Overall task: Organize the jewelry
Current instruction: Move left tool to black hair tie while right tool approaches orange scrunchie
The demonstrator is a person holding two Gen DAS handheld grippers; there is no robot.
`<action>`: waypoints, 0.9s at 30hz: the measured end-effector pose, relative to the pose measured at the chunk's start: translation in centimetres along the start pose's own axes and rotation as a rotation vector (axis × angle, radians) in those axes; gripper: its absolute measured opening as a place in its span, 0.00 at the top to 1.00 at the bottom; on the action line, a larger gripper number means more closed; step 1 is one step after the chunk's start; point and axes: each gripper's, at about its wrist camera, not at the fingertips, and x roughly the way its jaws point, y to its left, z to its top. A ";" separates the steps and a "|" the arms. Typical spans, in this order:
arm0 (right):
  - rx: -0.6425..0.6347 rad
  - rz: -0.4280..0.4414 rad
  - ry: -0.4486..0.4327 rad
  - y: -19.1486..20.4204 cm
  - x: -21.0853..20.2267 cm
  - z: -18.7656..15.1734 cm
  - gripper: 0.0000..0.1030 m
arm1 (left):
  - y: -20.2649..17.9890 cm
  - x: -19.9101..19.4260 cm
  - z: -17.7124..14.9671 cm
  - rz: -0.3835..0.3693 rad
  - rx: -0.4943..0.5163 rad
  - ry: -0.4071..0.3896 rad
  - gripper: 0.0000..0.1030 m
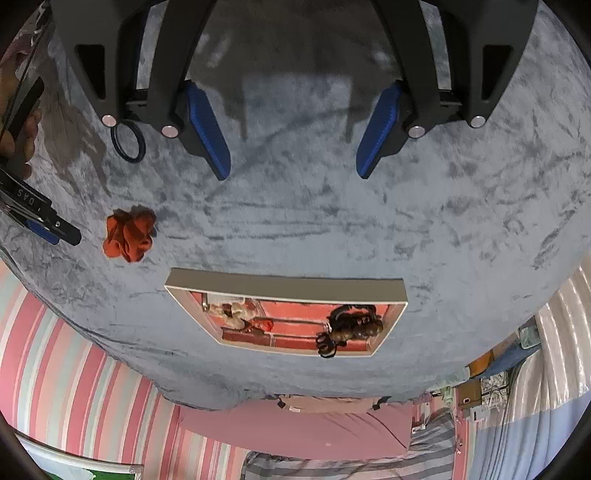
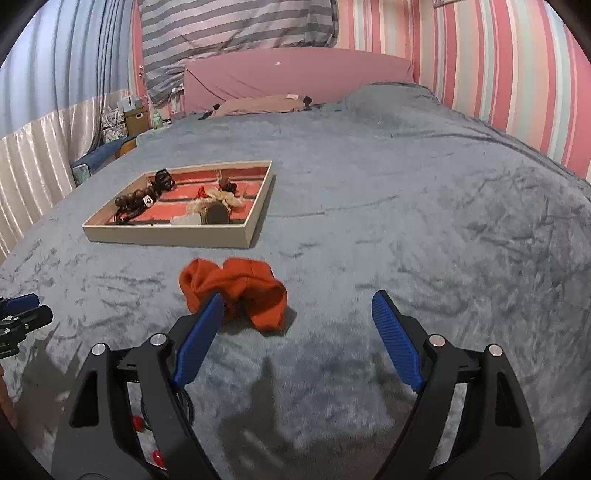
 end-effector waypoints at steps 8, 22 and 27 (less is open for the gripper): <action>-0.009 -0.007 0.011 -0.7 0.2 -0.7 0.21 | -1.4 -0.2 -0.6 -0.025 0.001 0.017 0.32; 0.006 0.005 0.022 -1.2 0.8 -1.1 0.21 | -4.0 0.1 -1.6 -0.060 0.021 0.048 0.32; -0.007 0.006 0.040 -1.0 1.7 -1.2 0.21 | -5.4 0.3 -2.1 -0.069 0.044 0.055 0.32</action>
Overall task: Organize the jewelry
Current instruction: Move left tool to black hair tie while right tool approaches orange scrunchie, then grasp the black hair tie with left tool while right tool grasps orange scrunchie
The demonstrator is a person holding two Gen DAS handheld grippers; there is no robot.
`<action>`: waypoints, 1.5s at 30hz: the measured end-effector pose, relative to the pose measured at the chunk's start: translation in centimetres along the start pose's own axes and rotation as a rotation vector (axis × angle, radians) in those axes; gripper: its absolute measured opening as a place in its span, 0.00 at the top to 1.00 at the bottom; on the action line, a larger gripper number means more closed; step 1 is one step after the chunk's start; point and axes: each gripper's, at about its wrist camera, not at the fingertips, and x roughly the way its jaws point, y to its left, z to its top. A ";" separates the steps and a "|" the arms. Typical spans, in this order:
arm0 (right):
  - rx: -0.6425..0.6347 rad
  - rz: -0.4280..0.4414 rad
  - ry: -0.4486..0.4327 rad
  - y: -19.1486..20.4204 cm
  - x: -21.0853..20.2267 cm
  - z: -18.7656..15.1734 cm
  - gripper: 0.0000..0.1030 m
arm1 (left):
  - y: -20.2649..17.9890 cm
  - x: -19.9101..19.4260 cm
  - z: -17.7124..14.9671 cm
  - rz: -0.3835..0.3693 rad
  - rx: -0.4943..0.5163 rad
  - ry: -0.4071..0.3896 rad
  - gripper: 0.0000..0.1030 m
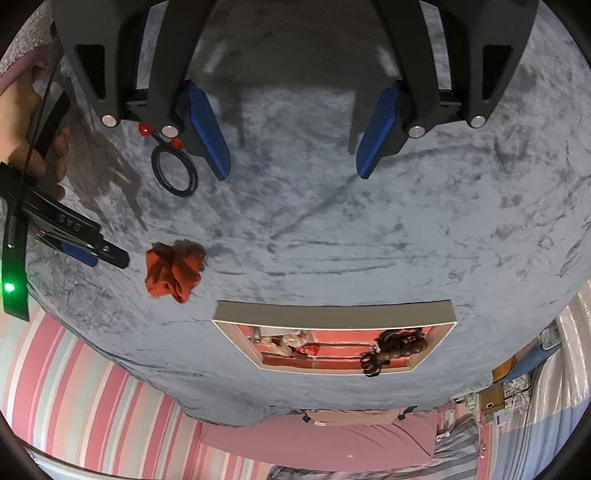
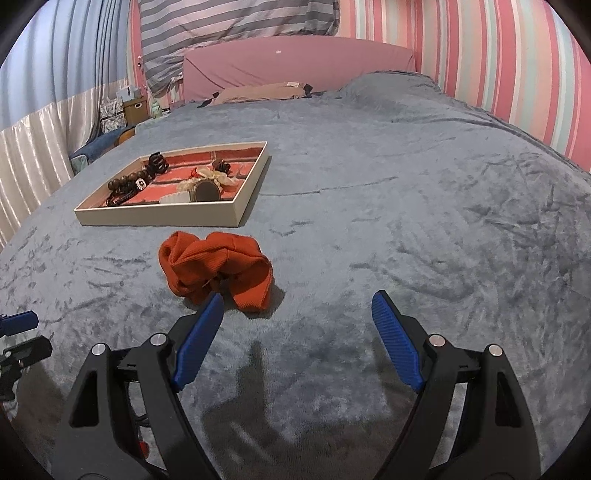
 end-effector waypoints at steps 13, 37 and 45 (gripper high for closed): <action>-0.018 -0.005 0.002 0.2 1.6 0.0 0.21 | -0.6 1.7 -0.1 0.061 -0.008 0.009 0.32; -0.180 0.081 0.015 -0.1 4.0 1.6 0.21 | -6.2 4.4 0.3 0.102 0.016 0.059 0.32; -0.156 0.102 0.024 -0.2 4.8 1.6 0.21 | -6.8 5.5 0.3 0.123 0.015 0.081 0.32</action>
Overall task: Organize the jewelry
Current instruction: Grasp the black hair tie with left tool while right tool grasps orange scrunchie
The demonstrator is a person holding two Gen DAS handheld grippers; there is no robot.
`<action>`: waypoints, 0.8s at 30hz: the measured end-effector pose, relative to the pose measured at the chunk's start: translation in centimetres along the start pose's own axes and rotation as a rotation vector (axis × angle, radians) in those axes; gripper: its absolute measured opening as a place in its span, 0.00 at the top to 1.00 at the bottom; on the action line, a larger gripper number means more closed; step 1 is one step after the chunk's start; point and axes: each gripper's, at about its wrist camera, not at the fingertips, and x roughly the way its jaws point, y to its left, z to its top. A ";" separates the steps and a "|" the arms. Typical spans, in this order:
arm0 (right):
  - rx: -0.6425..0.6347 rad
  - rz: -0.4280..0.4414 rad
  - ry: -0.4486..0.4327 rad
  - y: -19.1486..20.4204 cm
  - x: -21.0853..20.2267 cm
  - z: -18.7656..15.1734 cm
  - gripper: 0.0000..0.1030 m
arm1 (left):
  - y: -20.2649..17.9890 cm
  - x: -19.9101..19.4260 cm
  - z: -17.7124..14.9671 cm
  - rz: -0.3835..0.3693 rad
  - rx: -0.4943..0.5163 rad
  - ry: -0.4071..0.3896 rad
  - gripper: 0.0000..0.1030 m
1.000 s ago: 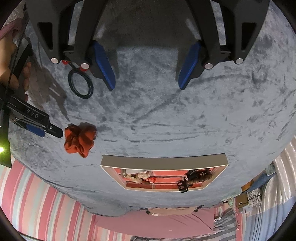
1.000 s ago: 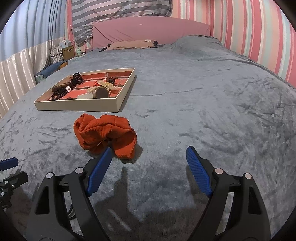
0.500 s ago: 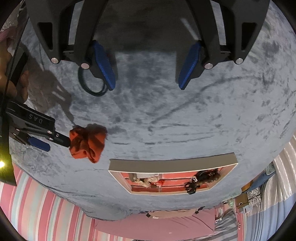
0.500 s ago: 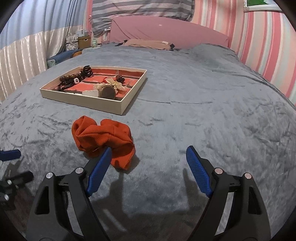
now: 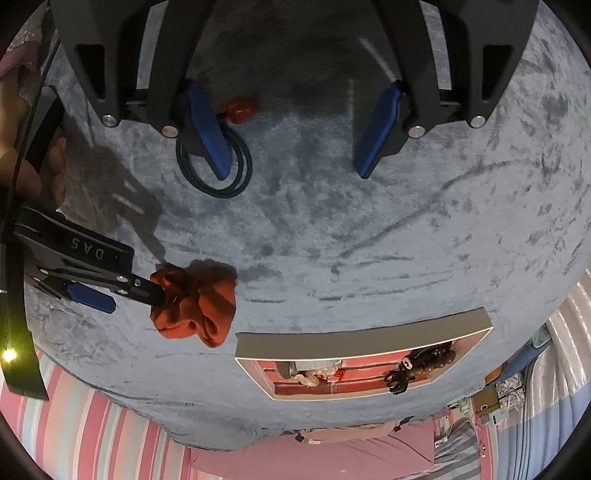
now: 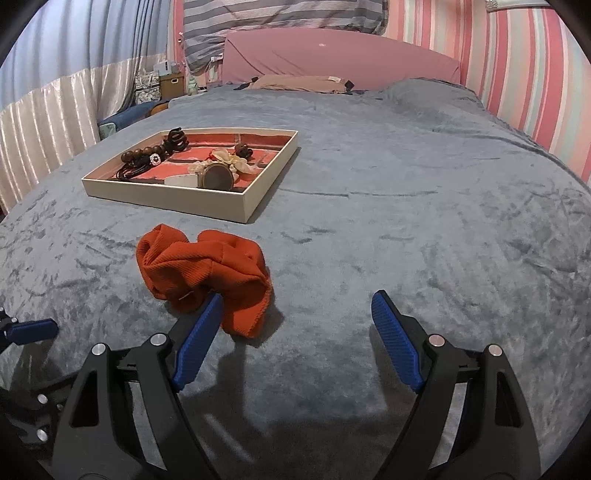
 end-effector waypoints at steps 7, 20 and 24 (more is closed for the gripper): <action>0.011 0.011 0.017 0.4 1.5 0.5 0.21 | -1.4 1.5 0.3 0.038 0.034 0.010 0.33; 0.096 0.060 0.086 0.4 5.5 2.1 0.61 | 1.9 2.3 2.0 -0.029 0.043 -0.016 0.94; 0.082 0.046 0.089 1.1 6.0 2.7 0.76 | 2.8 2.3 2.3 -0.076 0.042 -0.022 0.95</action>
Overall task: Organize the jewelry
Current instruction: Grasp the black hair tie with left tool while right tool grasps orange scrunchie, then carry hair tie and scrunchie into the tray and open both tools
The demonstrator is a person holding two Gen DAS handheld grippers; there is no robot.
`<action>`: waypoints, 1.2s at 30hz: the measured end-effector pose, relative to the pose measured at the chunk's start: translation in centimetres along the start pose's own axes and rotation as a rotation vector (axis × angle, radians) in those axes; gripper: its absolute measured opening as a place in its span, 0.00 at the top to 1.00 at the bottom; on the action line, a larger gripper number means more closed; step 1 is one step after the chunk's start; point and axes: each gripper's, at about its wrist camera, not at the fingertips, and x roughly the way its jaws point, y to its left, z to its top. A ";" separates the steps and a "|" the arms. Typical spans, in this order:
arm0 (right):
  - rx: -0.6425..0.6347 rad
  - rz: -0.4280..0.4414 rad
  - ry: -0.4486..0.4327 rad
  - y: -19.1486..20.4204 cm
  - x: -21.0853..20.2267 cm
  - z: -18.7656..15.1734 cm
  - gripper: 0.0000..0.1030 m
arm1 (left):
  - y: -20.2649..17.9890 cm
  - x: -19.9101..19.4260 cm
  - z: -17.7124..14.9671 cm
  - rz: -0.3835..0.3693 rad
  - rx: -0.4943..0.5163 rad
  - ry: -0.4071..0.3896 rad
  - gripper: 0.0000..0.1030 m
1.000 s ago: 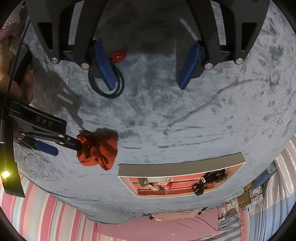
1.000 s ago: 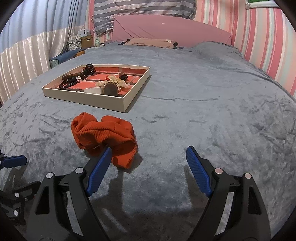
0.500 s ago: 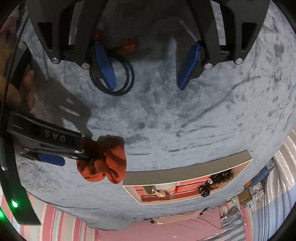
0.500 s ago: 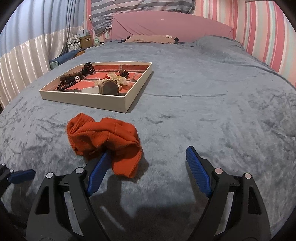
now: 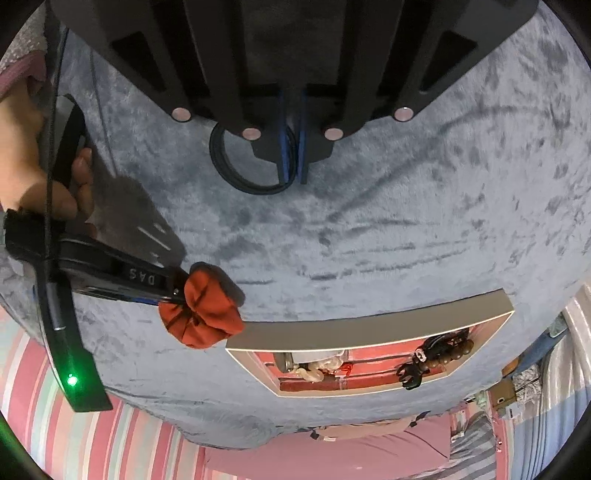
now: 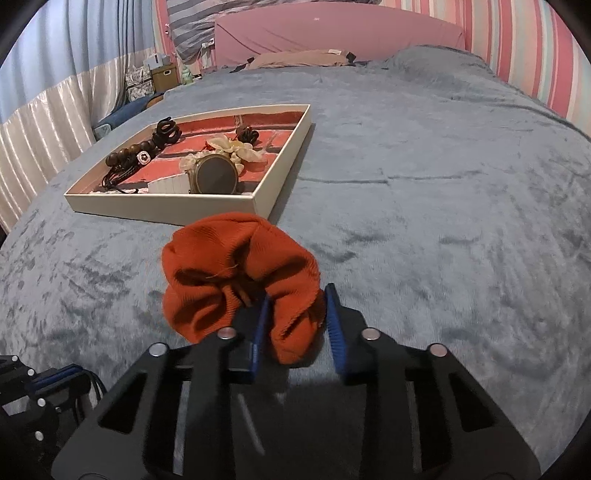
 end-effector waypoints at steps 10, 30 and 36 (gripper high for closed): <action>0.014 0.003 -0.102 1.4 -2.7 3.3 0.83 | 3.8 -3.0 2.9 -0.073 0.016 -0.140 0.97; 0.047 -0.022 -0.030 7.2 5.9 14.1 0.74 | 16.4 4.8 17.8 0.041 -0.014 -0.134 0.97; 0.032 -0.052 0.002 7.0 7.0 13.1 0.36 | 18.3 6.3 16.8 0.063 -0.030 -0.101 0.95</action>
